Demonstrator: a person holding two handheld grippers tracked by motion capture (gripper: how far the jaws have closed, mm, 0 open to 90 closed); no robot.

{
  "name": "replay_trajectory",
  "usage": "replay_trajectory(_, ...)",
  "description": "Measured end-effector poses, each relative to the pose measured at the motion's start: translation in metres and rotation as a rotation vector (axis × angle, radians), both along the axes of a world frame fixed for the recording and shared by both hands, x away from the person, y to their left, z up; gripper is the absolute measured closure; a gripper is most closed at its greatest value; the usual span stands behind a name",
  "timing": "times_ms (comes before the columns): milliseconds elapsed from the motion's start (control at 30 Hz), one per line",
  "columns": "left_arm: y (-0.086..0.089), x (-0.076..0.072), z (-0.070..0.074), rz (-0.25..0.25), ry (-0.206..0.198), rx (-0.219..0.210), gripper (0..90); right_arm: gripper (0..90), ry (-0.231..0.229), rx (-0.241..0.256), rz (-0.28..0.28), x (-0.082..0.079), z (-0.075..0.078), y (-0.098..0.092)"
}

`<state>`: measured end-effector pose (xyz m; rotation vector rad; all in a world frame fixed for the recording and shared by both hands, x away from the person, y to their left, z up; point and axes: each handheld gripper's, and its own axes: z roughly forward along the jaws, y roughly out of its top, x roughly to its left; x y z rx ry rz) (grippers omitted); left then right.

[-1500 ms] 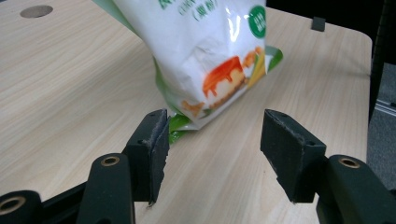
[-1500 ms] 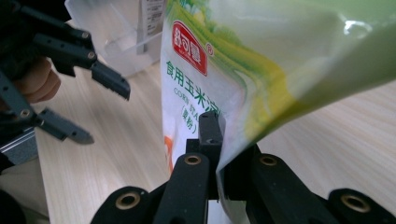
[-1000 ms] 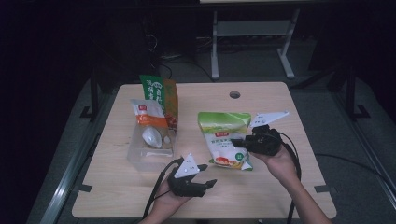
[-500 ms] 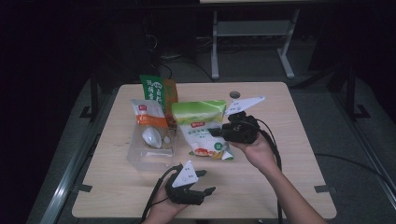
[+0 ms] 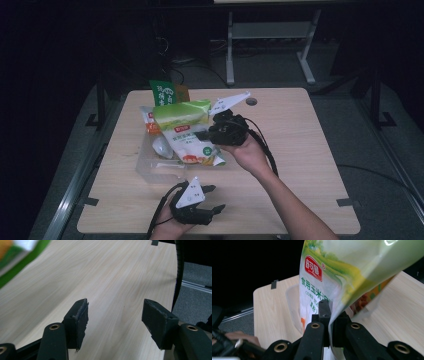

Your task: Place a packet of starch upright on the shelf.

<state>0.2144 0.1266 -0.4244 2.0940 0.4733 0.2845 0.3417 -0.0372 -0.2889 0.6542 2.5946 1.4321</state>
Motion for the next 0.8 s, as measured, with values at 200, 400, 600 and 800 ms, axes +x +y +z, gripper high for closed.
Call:
replay_trajectory(200, 0.005, -0.001, -0.001, -0.002, -0.014, 0.013, 36.9, 88.3, 0.009, -0.006, 0.019, 0.005, 0.002, 0.023)
replay_trajectory(400, 0.004, -0.004, -0.002, -0.010, -0.009, 0.000, 36.2, 88.3, 0.025, 0.002, 0.029, 0.011, -0.001, 0.048)
replay_trajectory(600, 0.000, -0.007, -0.004, -0.016, -0.006, -0.015, 35.0, 88.3, 0.038, -0.007, 0.035, 0.016, -0.006, 0.072)
replay_trajectory(800, 0.002, -0.008, -0.003, -0.024, -0.013, 0.003, 35.1, 88.3, 0.057, -0.007, 0.038, 0.022, -0.017, 0.092)
